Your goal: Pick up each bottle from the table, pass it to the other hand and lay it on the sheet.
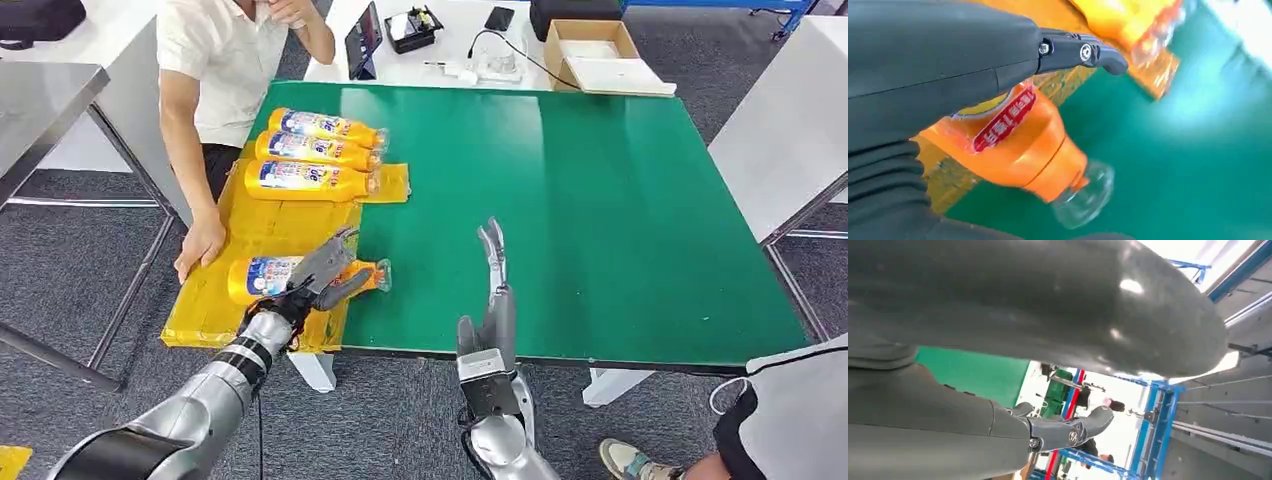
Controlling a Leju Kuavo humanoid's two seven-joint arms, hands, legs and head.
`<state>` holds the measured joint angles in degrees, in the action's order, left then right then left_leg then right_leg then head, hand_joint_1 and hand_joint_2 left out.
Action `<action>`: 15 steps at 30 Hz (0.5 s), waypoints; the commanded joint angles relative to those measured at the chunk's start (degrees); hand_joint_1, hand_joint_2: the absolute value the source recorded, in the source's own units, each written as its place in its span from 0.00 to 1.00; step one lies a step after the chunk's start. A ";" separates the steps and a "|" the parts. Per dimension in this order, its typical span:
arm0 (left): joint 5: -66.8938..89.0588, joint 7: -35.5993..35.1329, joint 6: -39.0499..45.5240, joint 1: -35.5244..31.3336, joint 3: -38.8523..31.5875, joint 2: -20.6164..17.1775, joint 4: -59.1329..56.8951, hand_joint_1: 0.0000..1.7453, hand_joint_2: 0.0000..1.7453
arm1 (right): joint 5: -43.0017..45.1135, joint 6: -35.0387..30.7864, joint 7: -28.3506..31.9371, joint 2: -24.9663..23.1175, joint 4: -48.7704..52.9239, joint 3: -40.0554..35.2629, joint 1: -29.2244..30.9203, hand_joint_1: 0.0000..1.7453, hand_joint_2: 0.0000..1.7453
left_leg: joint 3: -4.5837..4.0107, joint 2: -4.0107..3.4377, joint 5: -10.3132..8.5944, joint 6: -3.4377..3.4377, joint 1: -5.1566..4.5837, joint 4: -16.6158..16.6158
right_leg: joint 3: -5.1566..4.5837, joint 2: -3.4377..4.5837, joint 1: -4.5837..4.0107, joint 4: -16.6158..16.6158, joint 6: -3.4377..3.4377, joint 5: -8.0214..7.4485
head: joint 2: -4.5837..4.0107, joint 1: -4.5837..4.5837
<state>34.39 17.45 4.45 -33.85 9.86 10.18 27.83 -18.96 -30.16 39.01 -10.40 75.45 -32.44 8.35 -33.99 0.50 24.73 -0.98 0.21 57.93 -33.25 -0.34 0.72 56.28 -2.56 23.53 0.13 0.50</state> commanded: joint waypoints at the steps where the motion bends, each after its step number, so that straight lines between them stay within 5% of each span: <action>1: -38.78 4.12 6.50 18.03 3.22 4.49 35.08 0.00 1.00 | 15.00 9.40 0.14 0.70 8.58 4.91 -6.53 0.00 0.00 | -0.08 0.06 0.13 0.02 0.00 0.04 | -0.03 -0.09 -0.02 0.00 0.07 0.14 | 0.00 0.02; 15: -46.08 4.32 7.98 19.69 8.34 1.80 37.81 0.00 1.00 | 15.52 9.64 0.25 0.36 9.69 5.77 -7.53 0.00 0.00 | -0.63 -0.08 0.08 0.04 -0.03 0.00 | -0.65 0.06 0.01 -0.02 0.08 0.04 | 0.00 0.02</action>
<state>-11.43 21.86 12.22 -13.66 15.72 13.90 64.41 -3.65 -20.74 39.23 -10.51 85.02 -28.22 0.52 -34.80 0.49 24.75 -0.98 0.16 57.96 -34.06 -0.34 0.75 56.28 -2.57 23.53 0.13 0.52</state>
